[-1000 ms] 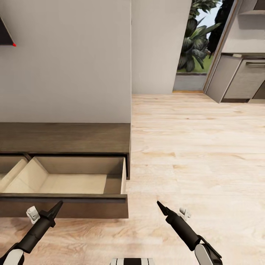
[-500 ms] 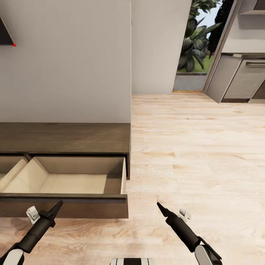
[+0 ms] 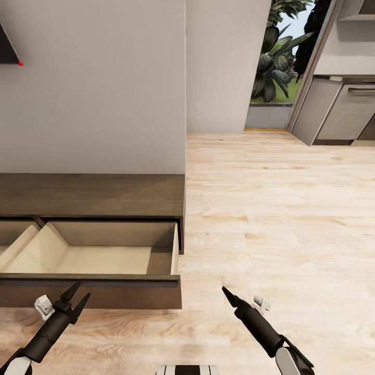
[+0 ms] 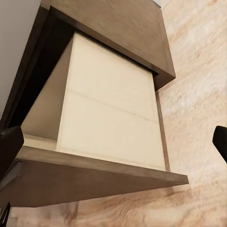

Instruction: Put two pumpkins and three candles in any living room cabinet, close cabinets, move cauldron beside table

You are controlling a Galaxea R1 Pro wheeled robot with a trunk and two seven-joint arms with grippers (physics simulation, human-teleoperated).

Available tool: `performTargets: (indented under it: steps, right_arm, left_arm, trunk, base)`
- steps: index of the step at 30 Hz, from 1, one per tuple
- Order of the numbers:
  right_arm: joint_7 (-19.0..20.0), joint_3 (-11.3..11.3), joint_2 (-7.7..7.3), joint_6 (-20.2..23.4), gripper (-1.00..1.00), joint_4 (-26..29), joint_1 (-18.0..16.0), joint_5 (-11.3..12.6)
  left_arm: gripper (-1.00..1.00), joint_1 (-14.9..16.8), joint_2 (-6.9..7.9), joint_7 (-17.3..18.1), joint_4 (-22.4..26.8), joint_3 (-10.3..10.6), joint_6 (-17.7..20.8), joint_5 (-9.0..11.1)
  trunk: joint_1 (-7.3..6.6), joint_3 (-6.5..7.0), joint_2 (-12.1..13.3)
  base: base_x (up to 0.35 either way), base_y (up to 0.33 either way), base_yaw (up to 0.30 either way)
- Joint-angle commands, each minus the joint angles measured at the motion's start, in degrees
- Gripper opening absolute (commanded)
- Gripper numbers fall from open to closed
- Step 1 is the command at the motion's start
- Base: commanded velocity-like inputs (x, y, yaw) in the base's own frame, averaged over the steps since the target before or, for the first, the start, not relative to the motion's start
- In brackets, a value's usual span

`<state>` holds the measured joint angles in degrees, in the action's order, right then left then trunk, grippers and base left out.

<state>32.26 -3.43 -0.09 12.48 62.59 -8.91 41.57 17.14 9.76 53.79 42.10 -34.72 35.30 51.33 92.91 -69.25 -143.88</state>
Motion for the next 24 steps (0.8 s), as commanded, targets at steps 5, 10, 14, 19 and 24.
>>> performTargets:
  steps: [5,10,14,19,24]
  right_arm:
    - [0.0,0.0,0.0,0.0,1.0,-0.04,-0.03,0.0]
    - [0.0,0.0,0.0,0.0,1.0,-0.17,0.0,0.0]
    - [0.0,-0.02,0.0,0.0,1.0,-0.18,0.0,0.0]
    - [0.0,-0.08,0.03,0.0,1.0,-0.18,0.01,0.0]
    - [0.0,-0.09,0.05,0.0,1.0,-0.18,-0.04,0.0]
  left_arm:
    - [1.0,0.0,0.0,0.0,0.0,0.0,0.07,0.08]
    - [1.0,0.0,0.0,0.0,0.0,0.0,0.16,0.09]
    - [1.0,0.0,0.0,0.0,-0.01,0.0,0.23,0.09]
    - [1.0,0.0,0.0,0.0,-0.01,0.0,0.27,0.09]
    - [1.0,0.0,0.0,0.0,0.0,0.0,0.27,0.09]
  trunk:
    - [0.0,0.0,0.0]
    - [0.0,0.0,0.0]
    - [0.0,0.0,0.0]
    - [0.0,0.0,0.0]
    - [0.0,0.0,0.0]
  base:
    - [0.0,0.0,0.0]
    - [-0.079,0.001,0.0]
    - [-0.221,0.035,0.0]
    - [-0.134,0.032,0.0]
    - [-0.245,0.052,0.0]
